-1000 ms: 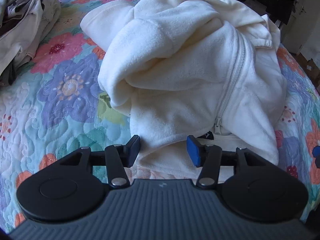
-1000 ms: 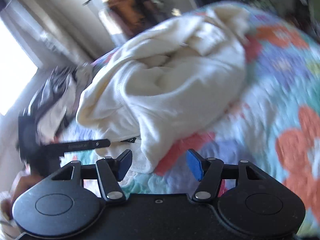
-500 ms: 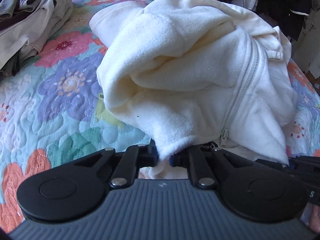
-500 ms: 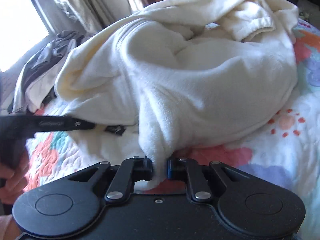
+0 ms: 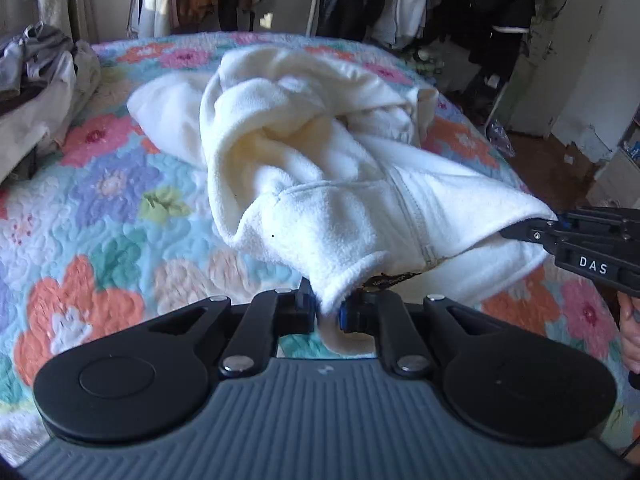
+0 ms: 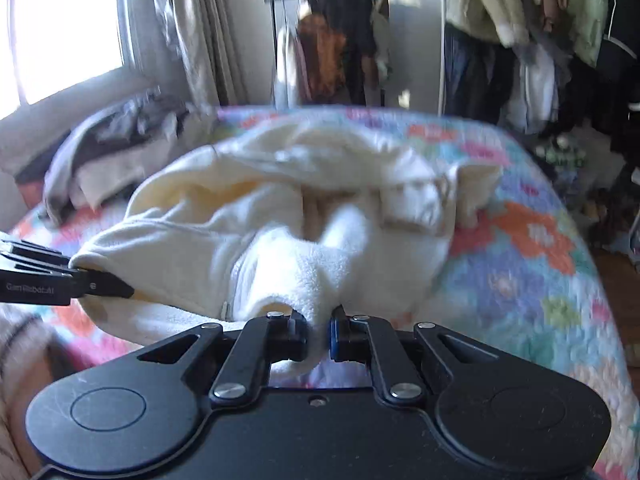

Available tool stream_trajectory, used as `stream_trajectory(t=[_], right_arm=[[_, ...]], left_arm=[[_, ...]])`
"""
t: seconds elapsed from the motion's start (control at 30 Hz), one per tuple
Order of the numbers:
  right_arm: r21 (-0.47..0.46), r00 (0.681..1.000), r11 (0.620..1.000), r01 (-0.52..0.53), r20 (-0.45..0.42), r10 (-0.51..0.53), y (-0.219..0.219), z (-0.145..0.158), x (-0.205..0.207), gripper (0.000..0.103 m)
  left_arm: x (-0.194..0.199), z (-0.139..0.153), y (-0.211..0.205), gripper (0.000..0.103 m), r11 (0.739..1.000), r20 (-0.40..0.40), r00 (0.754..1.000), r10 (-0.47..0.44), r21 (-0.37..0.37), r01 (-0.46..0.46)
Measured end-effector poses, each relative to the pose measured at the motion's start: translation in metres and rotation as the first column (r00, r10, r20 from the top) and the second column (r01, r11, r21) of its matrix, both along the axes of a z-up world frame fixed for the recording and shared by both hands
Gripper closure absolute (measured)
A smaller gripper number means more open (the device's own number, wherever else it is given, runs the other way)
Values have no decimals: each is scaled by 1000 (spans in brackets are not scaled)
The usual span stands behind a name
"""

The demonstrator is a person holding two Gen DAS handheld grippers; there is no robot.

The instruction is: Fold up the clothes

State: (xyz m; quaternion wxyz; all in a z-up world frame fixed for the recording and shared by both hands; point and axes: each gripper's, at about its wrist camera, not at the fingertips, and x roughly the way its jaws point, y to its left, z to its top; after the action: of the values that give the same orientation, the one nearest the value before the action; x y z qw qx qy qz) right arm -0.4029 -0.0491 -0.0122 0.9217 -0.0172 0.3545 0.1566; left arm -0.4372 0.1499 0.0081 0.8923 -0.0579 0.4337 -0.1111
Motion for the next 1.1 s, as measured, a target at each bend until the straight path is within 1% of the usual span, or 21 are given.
stream_trajectory(t=[0.07,0.1,0.13,0.2,0.27,0.3,0.37,0.5,0.53,0.57,0.6,0.63,0.7,0.73,0.77,0.8,0.87,0.9,0.93,1.03,1.1], right_arm=[[6,993,1000,-9,-116,10,-1,-32,4,92],[12,985,1000,-18,-174,20,0,-49,6,92],[11,978,999,-30,-206,32,3,-62,6,92],[-31,971,997,-70,-230,61,12,-81,4,92],[-73,970,993,-94,-230,75,19,-92,2,92],[-72,969,993,-94,-237,75,19,-95,3,92],[-61,965,993,-105,-249,87,17,-96,4,92],[-3,954,989,-145,-264,139,10,-84,2,80],[33,951,988,-154,-267,157,7,-78,1,79],[72,949,985,-159,-263,172,2,-71,0,73],[114,951,981,-158,-250,183,-2,-63,-2,66],[145,955,978,-152,-233,183,-8,-55,-2,64],[178,969,975,-131,-186,164,-18,-43,3,59],[193,976,974,-119,-159,150,-23,-36,6,59],[218,983,970,-105,-125,134,-30,-29,8,59],[252,989,963,-92,-91,119,-36,-21,9,59],[345,992,935,-83,-59,110,-46,-5,11,58],[343,992,936,-79,-67,108,-46,0,13,54],[311,993,948,-72,-67,98,-45,1,17,53],[202,996,979,-28,-79,45,-43,-11,38,50],[201,993,979,25,-114,-2,-47,-28,59,50]], left_arm=[[8,-34,-8,93,998,-126,992,19,54,-13],[11,-48,-11,93,997,-170,985,28,81,-15],[12,-58,-14,93,994,-199,979,35,107,-14],[12,-67,-13,92,992,-226,973,43,124,-15],[8,-61,-8,91,995,-225,974,40,98,-18],[7,-55,-5,88,996,-217,975,38,84,-20],[3,-39,1,88,997,-191,981,40,72,-26],[-4,0,11,85,998,-96,995,22,67,-15],[-4,10,14,79,998,-64,998,18,60,-14],[-2,19,16,75,998,-32,999,15,56,-13],[2,25,17,67,998,0,1000,13,60,-13],[8,30,16,63,997,34,999,10,71,-12],[22,32,11,62,995,80,997,3,102,-12],[31,31,7,61,994,91,996,-3,112,-8],[42,28,2,59,993,90,996,-22,116,12],[52,26,-4,53,992,81,995,-60,117,50],[63,24,-17,48,984,92,987,-133,132,121],[68,24,-23,41,978,117,980,-162,152,144],[74,22,-29,33,972,138,974,-179,180,153],[95,9,-40,25,951,175,967,-186,279,132],[111,-6,-41,25,933,177,967,-186,339,117]])
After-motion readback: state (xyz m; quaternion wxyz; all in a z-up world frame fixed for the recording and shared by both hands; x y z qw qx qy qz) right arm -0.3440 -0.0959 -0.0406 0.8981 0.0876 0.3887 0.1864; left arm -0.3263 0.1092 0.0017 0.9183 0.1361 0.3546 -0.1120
